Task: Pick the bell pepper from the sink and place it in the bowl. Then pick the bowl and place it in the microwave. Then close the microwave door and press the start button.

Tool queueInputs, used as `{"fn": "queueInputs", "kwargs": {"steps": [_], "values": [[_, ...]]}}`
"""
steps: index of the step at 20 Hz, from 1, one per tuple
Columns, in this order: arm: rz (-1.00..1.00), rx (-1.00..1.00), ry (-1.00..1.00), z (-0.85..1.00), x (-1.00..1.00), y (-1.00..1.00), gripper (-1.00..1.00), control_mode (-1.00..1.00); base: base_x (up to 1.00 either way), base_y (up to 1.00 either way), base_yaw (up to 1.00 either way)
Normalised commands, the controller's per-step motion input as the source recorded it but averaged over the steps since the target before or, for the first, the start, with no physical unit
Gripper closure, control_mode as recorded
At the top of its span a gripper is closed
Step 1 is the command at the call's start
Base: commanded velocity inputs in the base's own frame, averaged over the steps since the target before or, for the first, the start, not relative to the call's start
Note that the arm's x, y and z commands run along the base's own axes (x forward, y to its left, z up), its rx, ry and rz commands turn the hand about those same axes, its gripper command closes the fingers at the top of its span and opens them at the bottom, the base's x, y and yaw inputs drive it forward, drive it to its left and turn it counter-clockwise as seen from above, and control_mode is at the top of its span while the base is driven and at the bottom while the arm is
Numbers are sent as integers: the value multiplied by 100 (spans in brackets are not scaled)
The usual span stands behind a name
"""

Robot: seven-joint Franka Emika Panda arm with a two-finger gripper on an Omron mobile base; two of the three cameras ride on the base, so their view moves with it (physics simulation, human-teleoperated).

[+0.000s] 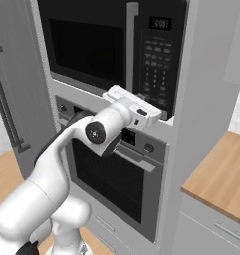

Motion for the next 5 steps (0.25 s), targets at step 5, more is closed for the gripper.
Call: {"fn": "queueInputs", "kwargs": {"steps": [5], "values": [[2, 0, -19, 15, -92, 0, 100, -100, 0, 0, 0]]}}
